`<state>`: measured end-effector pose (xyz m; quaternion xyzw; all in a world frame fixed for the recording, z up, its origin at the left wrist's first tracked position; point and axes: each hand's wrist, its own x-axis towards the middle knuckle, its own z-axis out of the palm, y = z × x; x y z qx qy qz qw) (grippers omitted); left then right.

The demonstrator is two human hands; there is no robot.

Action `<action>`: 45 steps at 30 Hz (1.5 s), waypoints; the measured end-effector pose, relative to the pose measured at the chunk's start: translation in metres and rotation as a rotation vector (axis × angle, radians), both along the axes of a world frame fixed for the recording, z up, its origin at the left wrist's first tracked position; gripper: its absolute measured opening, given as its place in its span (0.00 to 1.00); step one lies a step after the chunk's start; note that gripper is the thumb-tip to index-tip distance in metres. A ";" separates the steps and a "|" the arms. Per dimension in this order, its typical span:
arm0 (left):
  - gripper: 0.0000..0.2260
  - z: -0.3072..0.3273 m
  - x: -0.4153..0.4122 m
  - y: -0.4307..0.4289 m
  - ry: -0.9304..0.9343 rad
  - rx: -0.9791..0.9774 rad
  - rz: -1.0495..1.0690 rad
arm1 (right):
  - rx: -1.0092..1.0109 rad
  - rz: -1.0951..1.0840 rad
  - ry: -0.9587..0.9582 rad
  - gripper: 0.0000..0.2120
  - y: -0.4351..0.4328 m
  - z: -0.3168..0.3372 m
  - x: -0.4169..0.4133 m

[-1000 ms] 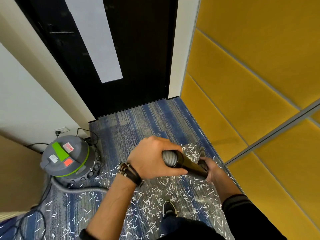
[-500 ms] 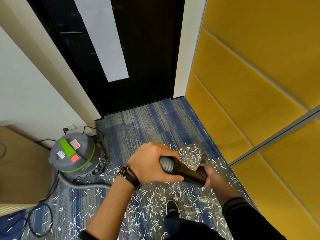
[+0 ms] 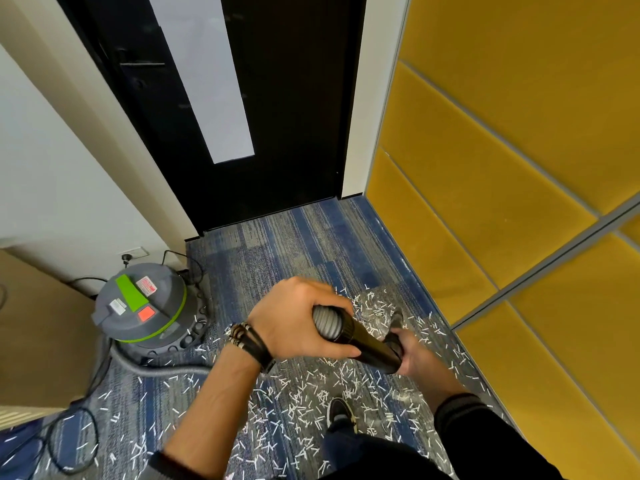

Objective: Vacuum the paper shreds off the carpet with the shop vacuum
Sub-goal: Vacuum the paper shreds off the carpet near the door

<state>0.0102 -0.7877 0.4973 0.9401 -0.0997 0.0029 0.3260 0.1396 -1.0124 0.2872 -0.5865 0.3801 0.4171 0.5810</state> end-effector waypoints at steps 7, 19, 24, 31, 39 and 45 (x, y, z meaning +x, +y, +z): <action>0.22 0.011 -0.008 -0.008 -0.077 0.095 0.056 | 0.011 0.069 -0.040 0.10 0.017 0.019 0.011; 0.22 0.011 -0.018 0.008 -0.053 0.111 0.113 | -0.039 0.078 -0.070 0.10 0.029 0.018 0.007; 0.22 0.012 -0.012 0.002 -0.057 0.182 0.089 | -0.032 0.182 -0.134 0.15 0.039 0.031 0.016; 0.24 0.012 -0.004 0.005 -0.035 0.182 0.066 | 0.057 0.151 -0.157 0.14 0.040 0.053 -0.012; 0.24 0.023 0.000 0.002 -0.098 0.124 0.096 | -0.010 0.183 -0.131 0.15 0.034 0.048 0.003; 0.23 0.025 -0.016 0.013 -0.115 0.170 0.123 | -0.058 0.289 -0.140 0.16 0.058 0.040 0.008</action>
